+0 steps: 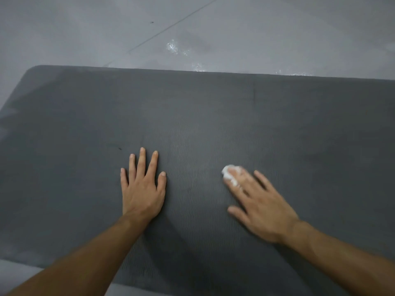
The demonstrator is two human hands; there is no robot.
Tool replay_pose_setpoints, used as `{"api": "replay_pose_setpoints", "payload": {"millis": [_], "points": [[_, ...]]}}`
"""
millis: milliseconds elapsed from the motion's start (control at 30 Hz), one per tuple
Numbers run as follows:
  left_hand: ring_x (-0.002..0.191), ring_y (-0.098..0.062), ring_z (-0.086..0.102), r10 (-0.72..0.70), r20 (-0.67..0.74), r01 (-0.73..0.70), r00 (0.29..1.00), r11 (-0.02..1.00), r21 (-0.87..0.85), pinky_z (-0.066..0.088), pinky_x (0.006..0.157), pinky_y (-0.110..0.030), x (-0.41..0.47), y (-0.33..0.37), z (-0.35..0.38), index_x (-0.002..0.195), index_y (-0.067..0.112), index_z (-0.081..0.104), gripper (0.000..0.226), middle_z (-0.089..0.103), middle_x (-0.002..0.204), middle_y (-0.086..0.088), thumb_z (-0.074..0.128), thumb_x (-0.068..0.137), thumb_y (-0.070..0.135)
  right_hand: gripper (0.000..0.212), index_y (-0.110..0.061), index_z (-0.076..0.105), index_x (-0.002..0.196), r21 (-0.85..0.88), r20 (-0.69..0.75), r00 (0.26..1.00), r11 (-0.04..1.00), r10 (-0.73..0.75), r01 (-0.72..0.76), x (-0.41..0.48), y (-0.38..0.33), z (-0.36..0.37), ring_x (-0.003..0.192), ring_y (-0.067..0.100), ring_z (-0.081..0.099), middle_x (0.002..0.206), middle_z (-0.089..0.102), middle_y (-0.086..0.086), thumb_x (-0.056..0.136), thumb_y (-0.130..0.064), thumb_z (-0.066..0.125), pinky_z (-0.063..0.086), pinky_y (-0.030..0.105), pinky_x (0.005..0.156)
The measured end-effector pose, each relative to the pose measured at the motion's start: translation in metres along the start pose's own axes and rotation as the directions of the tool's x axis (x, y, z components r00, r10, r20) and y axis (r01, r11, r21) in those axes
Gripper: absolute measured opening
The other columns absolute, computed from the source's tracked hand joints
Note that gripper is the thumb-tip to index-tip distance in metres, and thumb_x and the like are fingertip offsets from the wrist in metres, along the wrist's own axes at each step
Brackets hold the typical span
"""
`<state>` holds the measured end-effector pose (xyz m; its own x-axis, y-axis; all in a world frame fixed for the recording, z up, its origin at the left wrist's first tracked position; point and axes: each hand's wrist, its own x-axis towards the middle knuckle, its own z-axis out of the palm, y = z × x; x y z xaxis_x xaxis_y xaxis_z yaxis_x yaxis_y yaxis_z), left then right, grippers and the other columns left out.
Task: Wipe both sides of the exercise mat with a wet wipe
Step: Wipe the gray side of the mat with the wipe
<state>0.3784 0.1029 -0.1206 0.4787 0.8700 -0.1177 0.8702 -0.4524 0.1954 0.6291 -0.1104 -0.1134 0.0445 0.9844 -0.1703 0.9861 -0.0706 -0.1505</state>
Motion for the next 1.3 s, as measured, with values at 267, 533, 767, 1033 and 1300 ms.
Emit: {"api": "replay_pose_setpoints", "payload": {"millis": [267, 533, 767, 1033, 1300], "points": [[0.159, -0.021, -0.011, 0.003, -0.003, -0.003, 1.000, 0.999, 0.035, -0.001, 0.128, -0.054, -0.001, 0.000, 0.003, 0.165, 0.037, 0.007, 0.070, -0.005, 0.174, 0.005, 0.009, 0.101, 0.064, 0.085, -0.025, -0.004, 0.167, 0.087, 0.027, 0.915, 0.911, 0.402, -0.403, 0.016, 0.072, -0.018, 0.158, 0.011, -0.018, 0.173, -0.018, -0.007, 0.097, -0.073, 0.000, -0.005, 0.036, 0.128], [0.159, -0.022, -0.014, -0.001, 0.005, 0.001, 1.000, 0.999, 0.048, -0.001, 0.128, -0.055, 0.000, 0.000, 0.003, 0.165, 0.037, 0.003, 0.070, -0.008, 0.173, 0.004, 0.007, 0.101, 0.065, 0.089, -0.015, 0.002, 0.167, 0.067, 0.029, 0.991, 0.989, 0.130, -0.132, -0.009, -0.001, -0.003, 0.161, 0.025, -0.009, 0.175, -0.009, 0.005, 0.102, -0.073, 0.021, 0.009, 0.044, 0.128], [0.159, -0.021, -0.014, -0.001, 0.003, 0.001, 1.000, 0.999, 0.049, -0.002, 0.128, -0.055, 0.001, 0.000, 0.004, 0.165, 0.037, 0.002, 0.071, -0.009, 0.173, 0.004, 0.005, 0.100, 0.066, 0.091, -0.008, 0.019, 0.165, 0.043, 0.072, 0.974, 0.976, -0.217, 0.214, -0.018, -0.069, 0.005, 0.161, 0.027, -0.002, 0.175, 0.002, 0.009, 0.103, -0.074, 0.028, 0.013, 0.043, 0.125], [0.159, -0.022, -0.014, 0.005, 0.015, -0.006, 1.000, 0.999, 0.032, -0.005, 0.128, -0.054, 0.000, 0.001, 0.001, 0.165, 0.036, 0.004, 0.073, -0.009, 0.173, 0.004, 0.005, 0.099, 0.066, 0.086, -0.018, -0.007, 0.167, 0.089, 0.018, 0.998, 0.994, 0.062, -0.063, 0.052, -0.018, -0.010, 0.159, 0.014, -0.016, 0.175, -0.010, 0.002, 0.102, -0.073, 0.009, 0.007, 0.041, 0.130], [0.159, -0.023, -0.009, 0.001, -0.009, -0.001, 1.000, 0.999, -0.034, -0.001, 0.128, -0.055, 0.000, 0.001, -0.001, 0.165, 0.033, 0.017, 0.069, 0.001, 0.174, 0.001, 0.019, 0.103, 0.062, 0.089, -0.015, -0.006, 0.166, 0.157, 0.066, 0.998, 0.987, 0.004, -0.014, 0.053, -0.055, -0.014, 0.159, 0.017, -0.019, 0.174, -0.014, 0.005, 0.101, -0.072, 0.016, 0.005, 0.041, 0.131]]}}
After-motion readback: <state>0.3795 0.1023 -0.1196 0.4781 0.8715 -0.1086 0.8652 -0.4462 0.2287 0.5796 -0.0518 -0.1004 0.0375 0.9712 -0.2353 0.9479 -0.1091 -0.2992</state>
